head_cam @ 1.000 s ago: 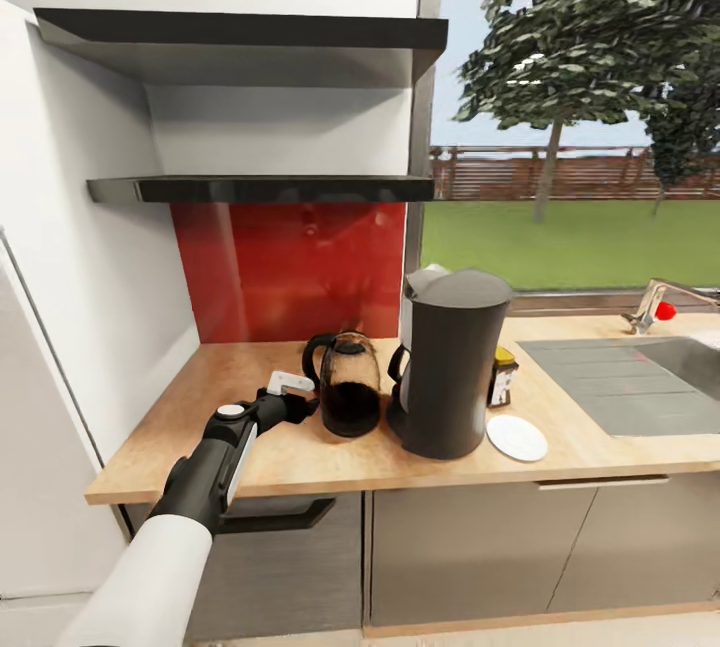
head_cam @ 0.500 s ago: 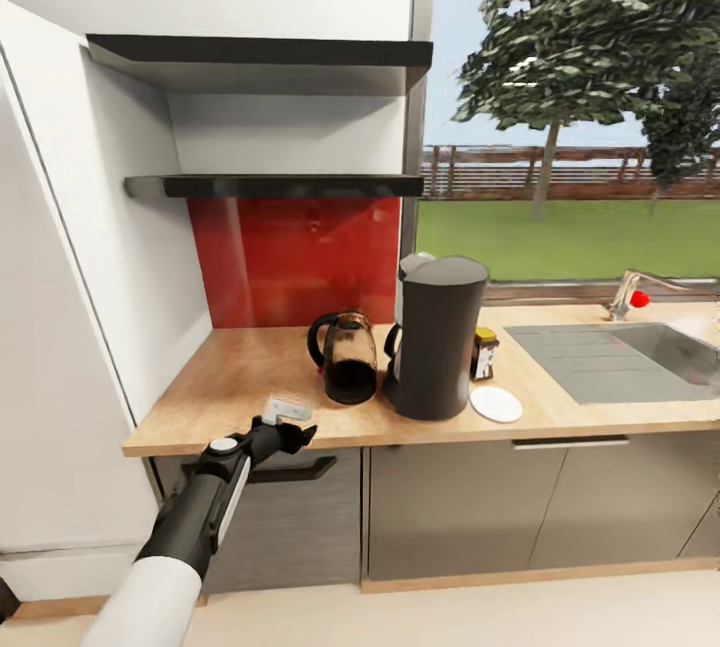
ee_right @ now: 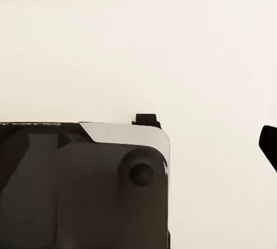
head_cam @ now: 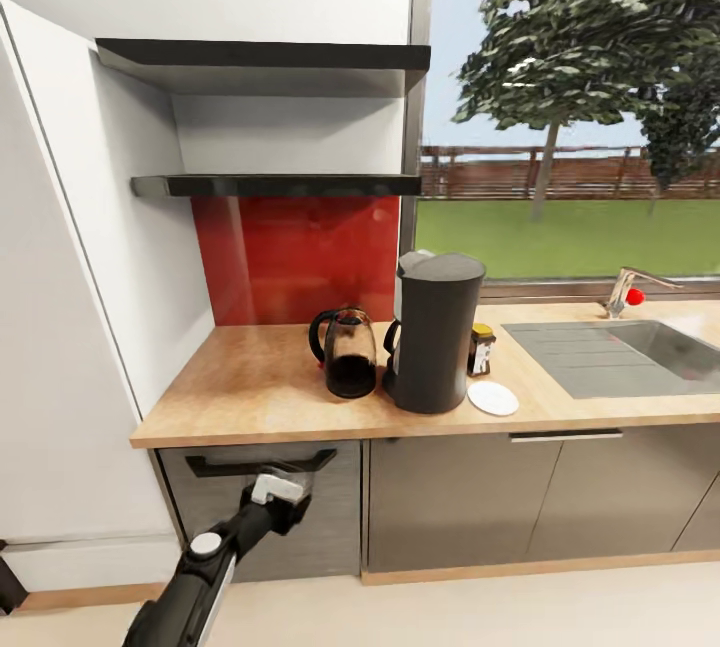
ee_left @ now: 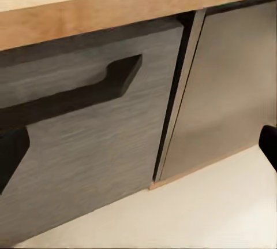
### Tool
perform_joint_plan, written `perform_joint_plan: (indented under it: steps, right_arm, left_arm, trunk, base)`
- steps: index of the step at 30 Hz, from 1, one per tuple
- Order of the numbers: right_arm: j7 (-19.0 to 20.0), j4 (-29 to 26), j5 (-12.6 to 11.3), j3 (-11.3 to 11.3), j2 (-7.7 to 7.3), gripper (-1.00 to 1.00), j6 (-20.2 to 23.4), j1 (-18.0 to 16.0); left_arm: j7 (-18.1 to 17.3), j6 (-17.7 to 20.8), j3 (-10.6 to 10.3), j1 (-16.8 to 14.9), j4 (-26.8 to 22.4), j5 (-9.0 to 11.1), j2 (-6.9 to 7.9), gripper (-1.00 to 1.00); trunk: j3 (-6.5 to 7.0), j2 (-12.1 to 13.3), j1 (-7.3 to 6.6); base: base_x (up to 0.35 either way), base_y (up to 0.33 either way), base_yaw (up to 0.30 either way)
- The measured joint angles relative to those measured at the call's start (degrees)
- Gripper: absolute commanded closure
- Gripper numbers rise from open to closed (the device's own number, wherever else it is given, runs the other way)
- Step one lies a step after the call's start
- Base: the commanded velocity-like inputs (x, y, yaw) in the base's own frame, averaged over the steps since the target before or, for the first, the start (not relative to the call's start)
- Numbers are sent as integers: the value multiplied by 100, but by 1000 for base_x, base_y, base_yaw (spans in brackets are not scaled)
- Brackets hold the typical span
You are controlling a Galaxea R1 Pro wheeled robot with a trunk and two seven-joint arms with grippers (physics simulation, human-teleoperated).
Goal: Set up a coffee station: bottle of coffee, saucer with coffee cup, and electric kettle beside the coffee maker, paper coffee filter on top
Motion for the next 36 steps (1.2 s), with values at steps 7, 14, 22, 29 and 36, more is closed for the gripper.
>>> perform_joint_plan:
  steps: [7,14,22,29,36]
  right_arm:
    - [0,0,0,0,0,-100,-6,-1]
    - [-19,0,-2,-8,-26,-100,-440,-1]
    - [-9,-6,-35,-34,-12,-100,-444,-1]
    - [-8,-6,-46,-35,8,-100,-449,-1]
    - [-16,-9,-46,-42,9,-100,-455,0]
  left_arm:
    - [25,-145,104,867,80,-43,19,-100]
    - [304,-45,116,1692,1419,-49,597,-100]
    - [1282,-55,102,1679,2523,-2,697,-100]
    - [2091,-35,146,1680,2900,-21,628,-100]
    - [2365,-39,126,1689,3221,2,620,-100]
  trunk:
    - [0,0,0]
    - [0,0,0]
    - [1,0,0]
    - [0,0,0]
    - [0,-3,-2]
  base:
    - [0,0,0]
    - [0,0,0]
    - [0,0,0]
    - [0,0,0]
    - [65,-54,0]
